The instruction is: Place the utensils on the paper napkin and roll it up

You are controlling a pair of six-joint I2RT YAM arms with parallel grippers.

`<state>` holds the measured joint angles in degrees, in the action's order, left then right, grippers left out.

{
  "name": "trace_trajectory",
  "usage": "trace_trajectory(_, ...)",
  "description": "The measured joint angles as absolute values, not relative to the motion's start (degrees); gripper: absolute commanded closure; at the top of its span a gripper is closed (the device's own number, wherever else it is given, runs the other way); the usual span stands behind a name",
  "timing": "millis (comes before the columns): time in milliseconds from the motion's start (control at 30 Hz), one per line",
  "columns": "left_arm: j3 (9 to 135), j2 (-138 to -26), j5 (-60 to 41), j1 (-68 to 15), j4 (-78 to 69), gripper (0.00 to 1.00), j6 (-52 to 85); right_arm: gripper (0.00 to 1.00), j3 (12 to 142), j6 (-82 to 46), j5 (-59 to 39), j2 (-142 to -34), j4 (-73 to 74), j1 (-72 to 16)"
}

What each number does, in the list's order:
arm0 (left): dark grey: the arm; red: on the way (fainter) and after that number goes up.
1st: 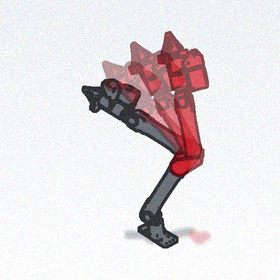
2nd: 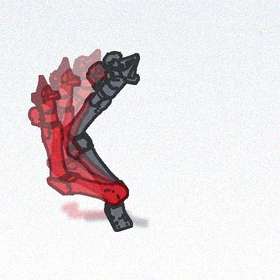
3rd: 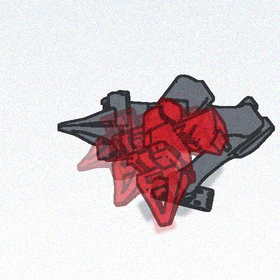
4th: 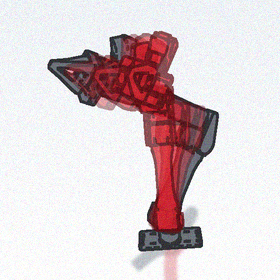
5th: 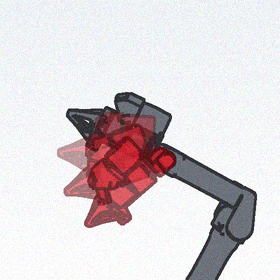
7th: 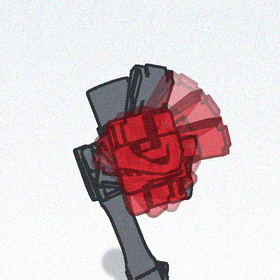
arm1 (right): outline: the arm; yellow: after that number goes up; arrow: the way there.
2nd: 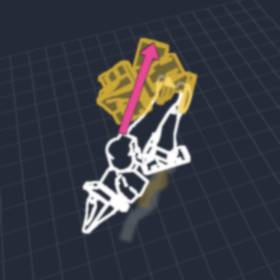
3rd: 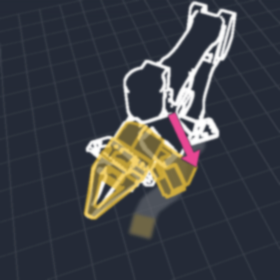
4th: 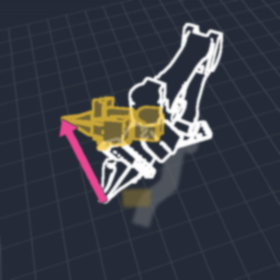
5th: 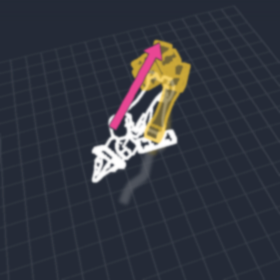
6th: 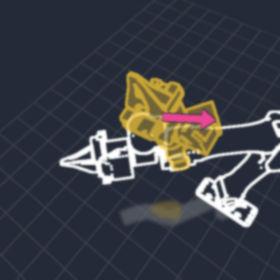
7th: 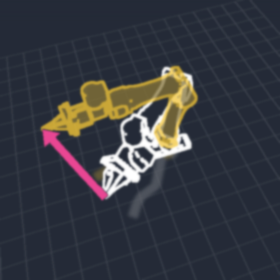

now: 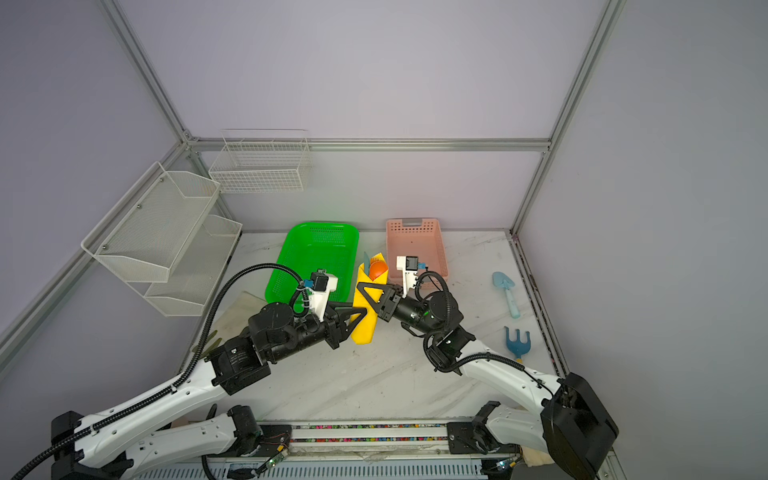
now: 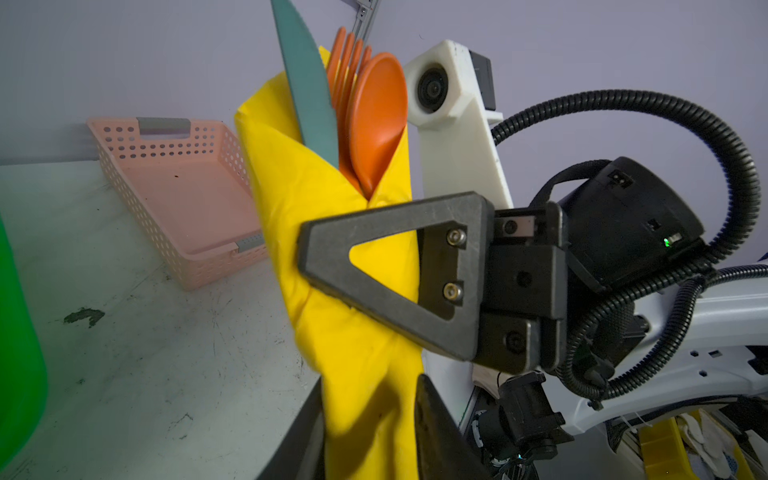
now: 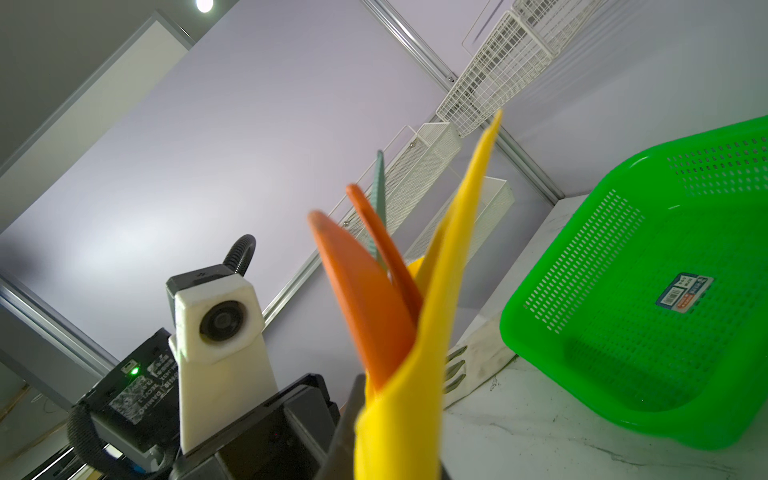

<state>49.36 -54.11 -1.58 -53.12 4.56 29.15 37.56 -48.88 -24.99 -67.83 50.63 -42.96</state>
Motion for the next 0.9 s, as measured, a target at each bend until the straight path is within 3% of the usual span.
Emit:
trace_trajectory(433,46.2,-53.8,-8.1,-49.2,-0.5,0.67,32.4,1.0,36.1,-51.4,-26.6,-68.8,56.2,-43.0)
trace_trajectory(600,46.0,-53.8,-10.6,-48.5,-1.9,0.8,33.8,1.0,36.1,-52.2,-26.9,-69.3,57.7,-43.0)
trace_trajectory(767,45.2,-53.9,-12.9,-47.6,-4.0,0.84,34.4,1.0,36.1,-52.5,-26.9,-69.5,58.6,-43.0)
trace_trajectory(900,45.0,-54.5,-14.2,-46.9,-5.5,0.94,35.7,1.0,36.1,-52.5,-26.9,-69.5,58.9,-43.0)
